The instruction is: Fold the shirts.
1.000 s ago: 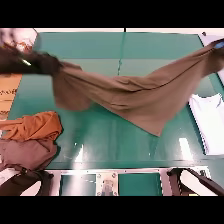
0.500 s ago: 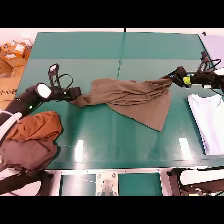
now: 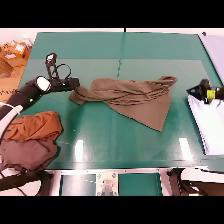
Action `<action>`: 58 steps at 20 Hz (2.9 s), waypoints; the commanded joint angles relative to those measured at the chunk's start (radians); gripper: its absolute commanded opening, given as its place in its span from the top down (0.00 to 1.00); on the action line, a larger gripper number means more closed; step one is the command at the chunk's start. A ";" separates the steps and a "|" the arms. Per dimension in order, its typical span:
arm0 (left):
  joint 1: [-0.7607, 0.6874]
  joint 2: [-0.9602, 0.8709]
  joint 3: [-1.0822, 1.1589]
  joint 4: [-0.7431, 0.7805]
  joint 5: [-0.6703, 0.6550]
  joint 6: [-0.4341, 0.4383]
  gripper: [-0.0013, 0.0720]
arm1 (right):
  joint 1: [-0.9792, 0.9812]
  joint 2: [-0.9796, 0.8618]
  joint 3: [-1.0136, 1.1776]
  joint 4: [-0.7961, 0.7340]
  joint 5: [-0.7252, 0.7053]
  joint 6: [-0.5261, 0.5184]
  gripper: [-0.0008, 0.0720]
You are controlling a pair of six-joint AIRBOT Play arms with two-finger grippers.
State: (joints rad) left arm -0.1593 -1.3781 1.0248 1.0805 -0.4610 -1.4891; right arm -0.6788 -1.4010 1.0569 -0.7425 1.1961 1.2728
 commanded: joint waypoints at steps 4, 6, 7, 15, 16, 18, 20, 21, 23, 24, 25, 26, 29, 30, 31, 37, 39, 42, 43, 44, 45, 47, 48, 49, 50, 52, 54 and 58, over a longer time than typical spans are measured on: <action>0.044 -0.002 0.005 -0.001 -0.041 0.092 0.94 | -0.004 0.183 -0.444 -0.057 0.017 0.028 0.56; 0.044 -0.002 0.005 -0.002 -0.041 0.104 0.94 | 0.076 0.182 -0.537 -0.053 -0.057 0.028 0.44; 0.044 -0.002 0.005 -0.001 -0.045 0.104 0.94 | 0.124 0.182 -0.568 -0.042 -0.108 0.028 0.40; 0.044 -0.002 0.005 0.000 -0.060 0.111 0.94 | 0.305 0.111 -0.551 0.125 -0.272 -0.021 0.97; 0.044 -0.002 0.005 0.000 -0.060 0.111 0.94 | 0.305 0.111 -0.536 0.123 -0.272 -0.030 0.97; 0.044 -0.002 0.005 0.000 -0.067 0.111 0.94 | 0.300 0.111 -0.500 0.108 -0.264 -0.029 0.97; 0.044 -0.002 0.018 0.001 -0.113 0.111 0.47 | 0.285 0.111 -0.446 0.063 -0.212 -0.026 0.97; 0.044 -0.002 0.037 0.003 -0.154 0.111 0.31 | 0.267 0.112 -0.416 0.054 -0.173 -0.023 0.97; 0.044 -0.002 0.100 0.100 -0.252 0.114 0.30 | 0.228 0.112 -0.360 0.050 -0.100 -0.023 0.97; 0.044 -0.002 0.139 0.174 -0.294 0.113 0.30 | 0.201 0.114 -0.334 0.050 -0.066 -0.023 0.97; 0.044 -0.002 0.182 0.254 -0.339 0.109 0.30 | 0.171 0.122 -0.315 0.045 -0.044 -0.023 0.97; 0.044 -0.002 0.217 0.312 -0.378 0.109 0.31 | 0.137 0.136 -0.299 0.023 -0.034 -0.021 0.97; 0.081 -0.002 0.267 0.339 -0.454 0.110 0.31 | 0.023 0.180 -0.284 -0.040 -0.034 -0.010 0.97; 0.114 -0.005 0.266 0.301 -0.469 0.113 0.31 | -0.016 0.184 -0.284 -0.040 -0.034 -0.010 0.97; 0.146 -0.013 0.266 0.245 -0.494 0.148 0.31 | -0.041 0.183 -0.285 -0.040 -0.034 -0.013 0.97; 0.168 -0.152 0.262 -0.089 -0.771 0.575 0.30 | -0.052 0.183 -0.285 -0.036 -0.058 -0.029 0.97; 0.137 -0.202 0.261 -0.090 -0.799 0.674 0.30 | -0.052 0.183 -0.285 -0.036 -0.061 -0.028 0.97; 0.108 -0.231 0.261 -0.101 -0.834 0.726 0.30 | -0.052 0.183 -0.285 -0.036 -0.061 -0.028 0.97; 0.101 -0.231 0.261 -0.107 -0.855 0.745 0.30 | -0.052 0.183 -0.285 -0.036 -0.062 -0.028 0.97; 0.097 -0.231 0.261 -0.115 -0.883 0.758 0.31 | -0.052 0.183 -0.285 -0.036 -0.061 -0.028 0.97; 0.091 -0.231 0.261 -0.116 -0.914 0.765 0.30 | -0.052 0.183 -0.285 -0.036 -0.062 -0.028 0.97; 0.084 -0.231 0.261 -0.118 -0.929 0.772 0.30 | -0.052 0.182 -0.285 -0.036 -0.062 -0.028 0.97; 0.084 -0.231 0.261 -0.119 -0.932 0.777 0.31 | -0.052 0.182 -0.285 -0.035 -0.062 -0.028 0.97; 0.084 -0.231 0.261 -0.124 -0.936 0.788 0.31 | -0.052 0.182 -0.285 -0.036 -0.062 -0.028 0.97; 0.085 -0.231 0.261 -0.119 -0.944 0.793 0.31 | -0.052 0.182 -0.285 -0.036 -0.062 -0.028 0.97; 0.090 -0.227 0.267 -0.057 -0.974 0.790 0.31 | -0.052 0.182 -0.285 -0.036 -0.062 -0.028 0.97; 0.102 -0.217 0.306 -0.020 -1.011 0.779 0.31 | -0.052 0.182 -0.285 -0.036 -0.062 -0.027 0.97; 0.101 -0.214 0.356 -0.087 -1.047 0.745 0.31 | -0.052 0.177 -0.285 -0.035 -0.062 -0.028 0.97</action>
State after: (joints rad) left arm -0.0566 -1.5936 1.3582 1.0245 -1.4754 -0.7284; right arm -0.7311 -1.2201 0.7712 -0.7788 1.1332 1.2446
